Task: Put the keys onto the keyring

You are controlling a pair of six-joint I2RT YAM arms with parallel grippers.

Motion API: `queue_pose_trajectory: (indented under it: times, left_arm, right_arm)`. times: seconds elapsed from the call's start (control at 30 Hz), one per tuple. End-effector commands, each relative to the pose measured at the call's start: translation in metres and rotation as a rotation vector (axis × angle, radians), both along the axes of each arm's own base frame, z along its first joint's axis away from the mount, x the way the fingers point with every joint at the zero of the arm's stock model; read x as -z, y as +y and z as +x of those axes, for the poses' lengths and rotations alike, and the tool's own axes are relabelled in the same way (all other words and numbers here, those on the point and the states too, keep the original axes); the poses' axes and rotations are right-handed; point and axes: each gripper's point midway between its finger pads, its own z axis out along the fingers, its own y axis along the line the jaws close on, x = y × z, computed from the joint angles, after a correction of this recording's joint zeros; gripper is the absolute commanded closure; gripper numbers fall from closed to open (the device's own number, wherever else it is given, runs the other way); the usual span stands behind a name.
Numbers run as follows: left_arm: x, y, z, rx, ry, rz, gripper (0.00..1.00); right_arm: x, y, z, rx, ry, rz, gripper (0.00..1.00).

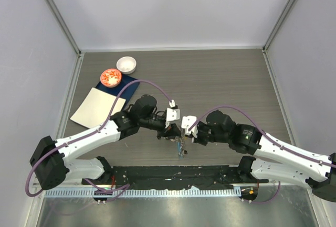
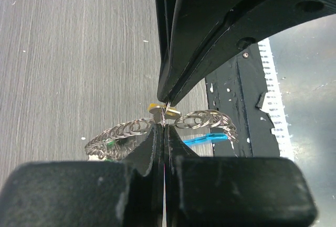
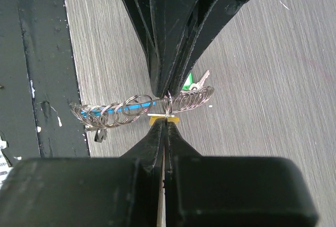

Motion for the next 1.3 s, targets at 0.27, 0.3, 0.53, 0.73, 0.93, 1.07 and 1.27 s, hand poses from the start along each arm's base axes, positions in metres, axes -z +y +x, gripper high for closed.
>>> queue_pose_trajectory:
  times: [0.27,0.3,0.53,0.73,0.93,1.07,1.27]
  left_arm:
    - [0.004,-0.010,0.005,-0.036,0.015,0.066,1.00]
    - [0.005,-0.010,0.005,-0.038,0.015,0.067,1.00]
    - [0.000,-0.011,0.004,-0.037,0.011,0.044,1.00]
    - [-0.010,-0.005,0.004,-0.048,-0.055,-0.014,1.00]
    - [-0.012,-0.002,0.004,-0.042,-0.099,-0.049,1.00]
    - [-0.009,-0.002,0.005,-0.046,-0.109,-0.048,1.00]
    - [-0.015,-0.001,0.007,-0.086,-0.102,-0.079,1.00]
  right_arm:
    - [-0.035,0.028,0.000,-0.085,-0.081,0.117,0.99]
    - [-0.035,0.028,0.000,-0.087,-0.080,0.120,0.99]
    - [-0.038,0.030,0.000,-0.073,-0.075,0.145,0.92]
    - [-0.047,0.021,0.002,-0.021,-0.078,0.185,0.77]
    - [-0.044,0.007,0.003,0.023,-0.082,0.158,0.72]
    - [-0.046,-0.001,0.005,0.056,-0.093,0.157,0.71]
    - [-0.034,-0.001,0.004,0.073,-0.049,0.141,0.71]
